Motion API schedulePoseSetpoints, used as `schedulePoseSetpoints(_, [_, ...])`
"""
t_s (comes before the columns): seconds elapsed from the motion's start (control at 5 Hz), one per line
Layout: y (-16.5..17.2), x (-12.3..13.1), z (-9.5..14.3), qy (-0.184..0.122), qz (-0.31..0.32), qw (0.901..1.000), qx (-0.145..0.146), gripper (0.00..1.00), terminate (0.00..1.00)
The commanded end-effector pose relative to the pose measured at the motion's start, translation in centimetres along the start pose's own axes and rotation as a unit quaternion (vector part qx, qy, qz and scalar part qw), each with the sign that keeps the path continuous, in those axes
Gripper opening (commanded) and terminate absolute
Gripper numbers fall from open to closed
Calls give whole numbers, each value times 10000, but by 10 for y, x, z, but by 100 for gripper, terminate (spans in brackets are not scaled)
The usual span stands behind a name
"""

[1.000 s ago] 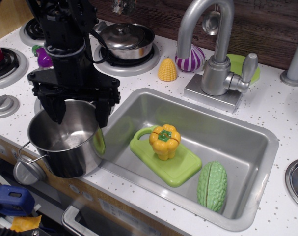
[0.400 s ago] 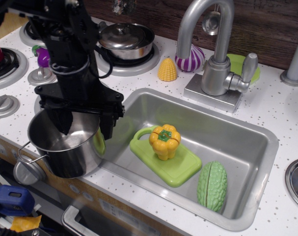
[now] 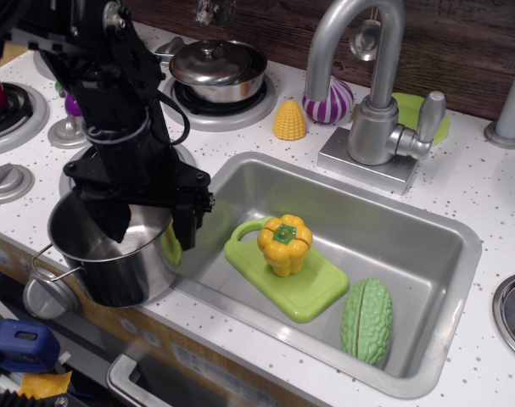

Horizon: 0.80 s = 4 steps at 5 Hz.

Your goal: Put pot on stove which is near stove

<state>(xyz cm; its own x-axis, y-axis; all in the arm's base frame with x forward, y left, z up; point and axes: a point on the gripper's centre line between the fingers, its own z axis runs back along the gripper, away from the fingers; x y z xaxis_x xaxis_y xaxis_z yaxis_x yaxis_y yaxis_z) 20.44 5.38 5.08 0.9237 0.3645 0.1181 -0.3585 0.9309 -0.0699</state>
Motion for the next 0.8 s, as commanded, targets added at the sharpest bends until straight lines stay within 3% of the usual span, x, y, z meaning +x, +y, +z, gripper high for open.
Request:
schedulePoseSetpoints(0.0, [3, 1, -9, -21, 84, 9997, -211, 100, 0])
schedulePoseSetpoints(0.2, [1, -3, -14, -77, 181, 9996, -224, 0, 0])
schedulePoseSetpoints(0.6, [1, 0, -8, -115, 126, 9997, -155, 0, 0])
